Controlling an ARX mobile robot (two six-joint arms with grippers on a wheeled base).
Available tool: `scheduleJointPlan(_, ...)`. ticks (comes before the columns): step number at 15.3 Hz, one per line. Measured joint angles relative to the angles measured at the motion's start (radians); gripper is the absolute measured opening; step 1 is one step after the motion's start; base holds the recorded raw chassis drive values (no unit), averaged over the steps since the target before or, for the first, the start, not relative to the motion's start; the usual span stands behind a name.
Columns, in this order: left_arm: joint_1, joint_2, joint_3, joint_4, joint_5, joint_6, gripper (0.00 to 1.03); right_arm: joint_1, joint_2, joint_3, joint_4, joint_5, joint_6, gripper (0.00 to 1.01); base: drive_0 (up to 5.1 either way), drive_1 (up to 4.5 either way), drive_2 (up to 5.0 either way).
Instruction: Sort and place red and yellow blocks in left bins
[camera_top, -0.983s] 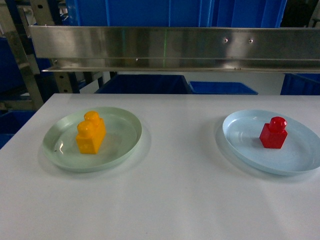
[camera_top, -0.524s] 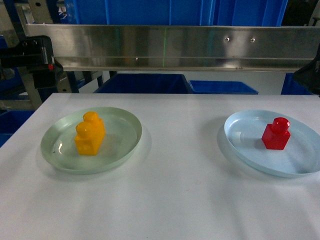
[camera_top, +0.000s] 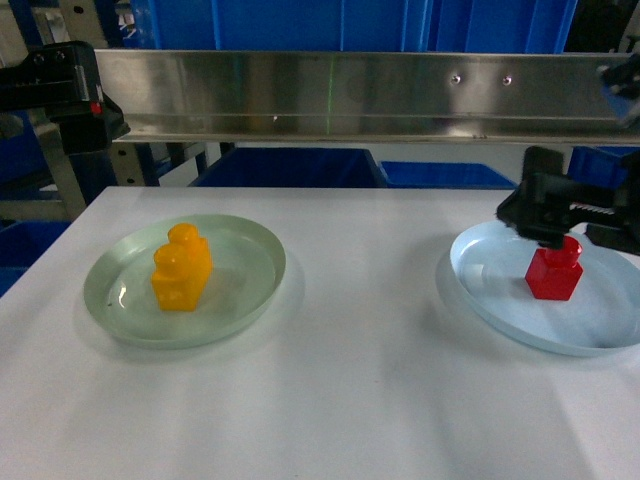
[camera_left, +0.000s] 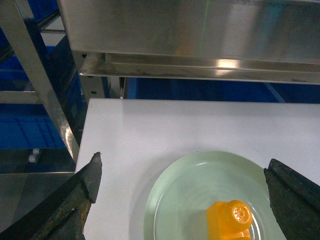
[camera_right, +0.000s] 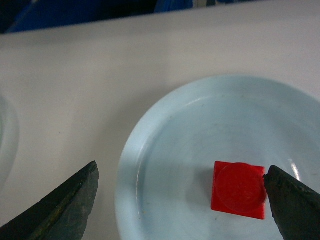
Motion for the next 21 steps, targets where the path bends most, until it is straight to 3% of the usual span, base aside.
scheduleJointPlan(4,0.003,0.0,0.0,0.0,-0.001,-0.001,0.98,0.002,0.085,0.047,-0.034,0.039,-0.025,0.98,0.0,0.0,0.0)
scheduleJointPlan(13,0.003,0.0,0.0,0.0,-0.001,-0.002,0.98,0.006,0.165,0.066,-0.042,0.056,-0.025,0.95,0.0,0.0,0.0)
scheduleJointPlan(17,0.003,0.0,0.0,0.0,-0.001,-0.002,0.98,0.01,0.198,0.083,-0.014,0.076,-0.035,0.68,0.0,0.0,0.0)
scheduleJointPlan(18,0.003,0.0,0.0,0.0,-0.001,-0.002,0.98,0.005,0.202,0.064,0.036,0.082,-0.055,0.38,0.0,0.0,0.0)
scheduleJointPlan(19,0.003,0.0,0.0,0.0,-0.001,-0.002,0.98,0.006,0.163,0.008,0.119,0.06,-0.055,0.28,0.0,0.0,0.0)
scheduleJointPlan(21,0.003,0.0,0.0,0.0,-0.001,-0.002,0.98,-0.014,-0.394,-0.148,0.054,0.0,-0.069,0.28,0.0,0.0,0.0)
